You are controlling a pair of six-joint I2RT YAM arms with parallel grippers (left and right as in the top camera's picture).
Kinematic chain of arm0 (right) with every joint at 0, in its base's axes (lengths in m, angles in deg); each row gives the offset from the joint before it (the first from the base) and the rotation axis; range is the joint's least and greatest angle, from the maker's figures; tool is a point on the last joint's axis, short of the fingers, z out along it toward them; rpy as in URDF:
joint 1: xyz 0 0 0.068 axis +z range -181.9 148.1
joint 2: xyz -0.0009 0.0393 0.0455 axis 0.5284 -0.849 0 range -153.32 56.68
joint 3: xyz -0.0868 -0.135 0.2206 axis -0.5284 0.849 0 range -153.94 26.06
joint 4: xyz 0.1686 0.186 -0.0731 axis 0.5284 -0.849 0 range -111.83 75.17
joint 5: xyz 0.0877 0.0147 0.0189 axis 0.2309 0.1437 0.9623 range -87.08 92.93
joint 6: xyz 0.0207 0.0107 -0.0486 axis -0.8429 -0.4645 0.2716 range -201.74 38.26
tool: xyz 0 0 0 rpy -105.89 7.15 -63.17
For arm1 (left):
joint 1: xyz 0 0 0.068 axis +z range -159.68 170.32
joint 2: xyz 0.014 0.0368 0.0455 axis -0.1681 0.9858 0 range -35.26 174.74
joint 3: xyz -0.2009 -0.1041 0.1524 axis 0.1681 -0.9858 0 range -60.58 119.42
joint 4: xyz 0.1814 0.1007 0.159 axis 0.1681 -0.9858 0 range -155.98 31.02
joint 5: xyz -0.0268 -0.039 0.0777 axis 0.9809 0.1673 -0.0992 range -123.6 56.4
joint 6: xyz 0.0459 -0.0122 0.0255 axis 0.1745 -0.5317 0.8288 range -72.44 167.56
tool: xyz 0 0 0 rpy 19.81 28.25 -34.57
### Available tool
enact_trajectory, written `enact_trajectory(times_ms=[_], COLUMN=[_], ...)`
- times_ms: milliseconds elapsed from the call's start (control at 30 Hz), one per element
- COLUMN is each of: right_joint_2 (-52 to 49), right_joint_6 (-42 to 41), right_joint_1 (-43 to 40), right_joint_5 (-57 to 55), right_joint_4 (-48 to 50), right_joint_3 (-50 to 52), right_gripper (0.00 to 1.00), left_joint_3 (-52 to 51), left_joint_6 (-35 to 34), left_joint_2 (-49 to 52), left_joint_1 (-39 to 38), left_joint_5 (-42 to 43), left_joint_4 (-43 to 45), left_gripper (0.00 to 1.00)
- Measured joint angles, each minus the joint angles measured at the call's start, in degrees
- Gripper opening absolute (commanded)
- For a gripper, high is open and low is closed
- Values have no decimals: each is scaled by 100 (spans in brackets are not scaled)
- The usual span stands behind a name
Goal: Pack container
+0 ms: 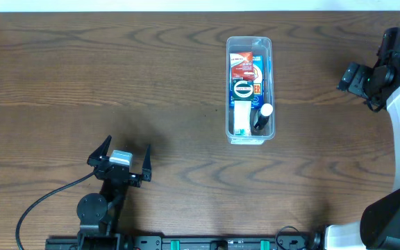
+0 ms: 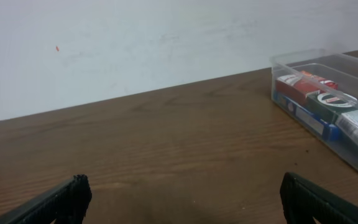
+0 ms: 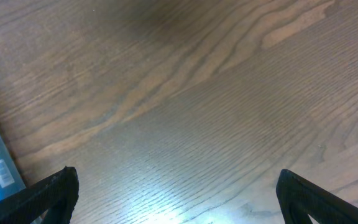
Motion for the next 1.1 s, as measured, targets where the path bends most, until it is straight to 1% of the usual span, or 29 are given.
enact_trajectory(times_ms=[500,533,567,1100], right_joint_2=[0,0,0,0], right_joint_6=[0,0,0,0], right_joint_1=[0,0,0,0], right_joint_5=[0,0,0,0], right_joint_4=[-2,0,0,-2], right_joint_3=[0,0,0,0], right_gripper=[99,99,99,99], left_joint_3=[7,7,7,7], left_joint_6=[-2,-2,-2,-2], left_joint_2=[0,0,0,0], left_joint_1=[0,0,0,0], left_joint_5=[-22,-22,-22,-20], left_joint_4=[-11,-11,-11,-13], left_gripper=[98,99,98,98])
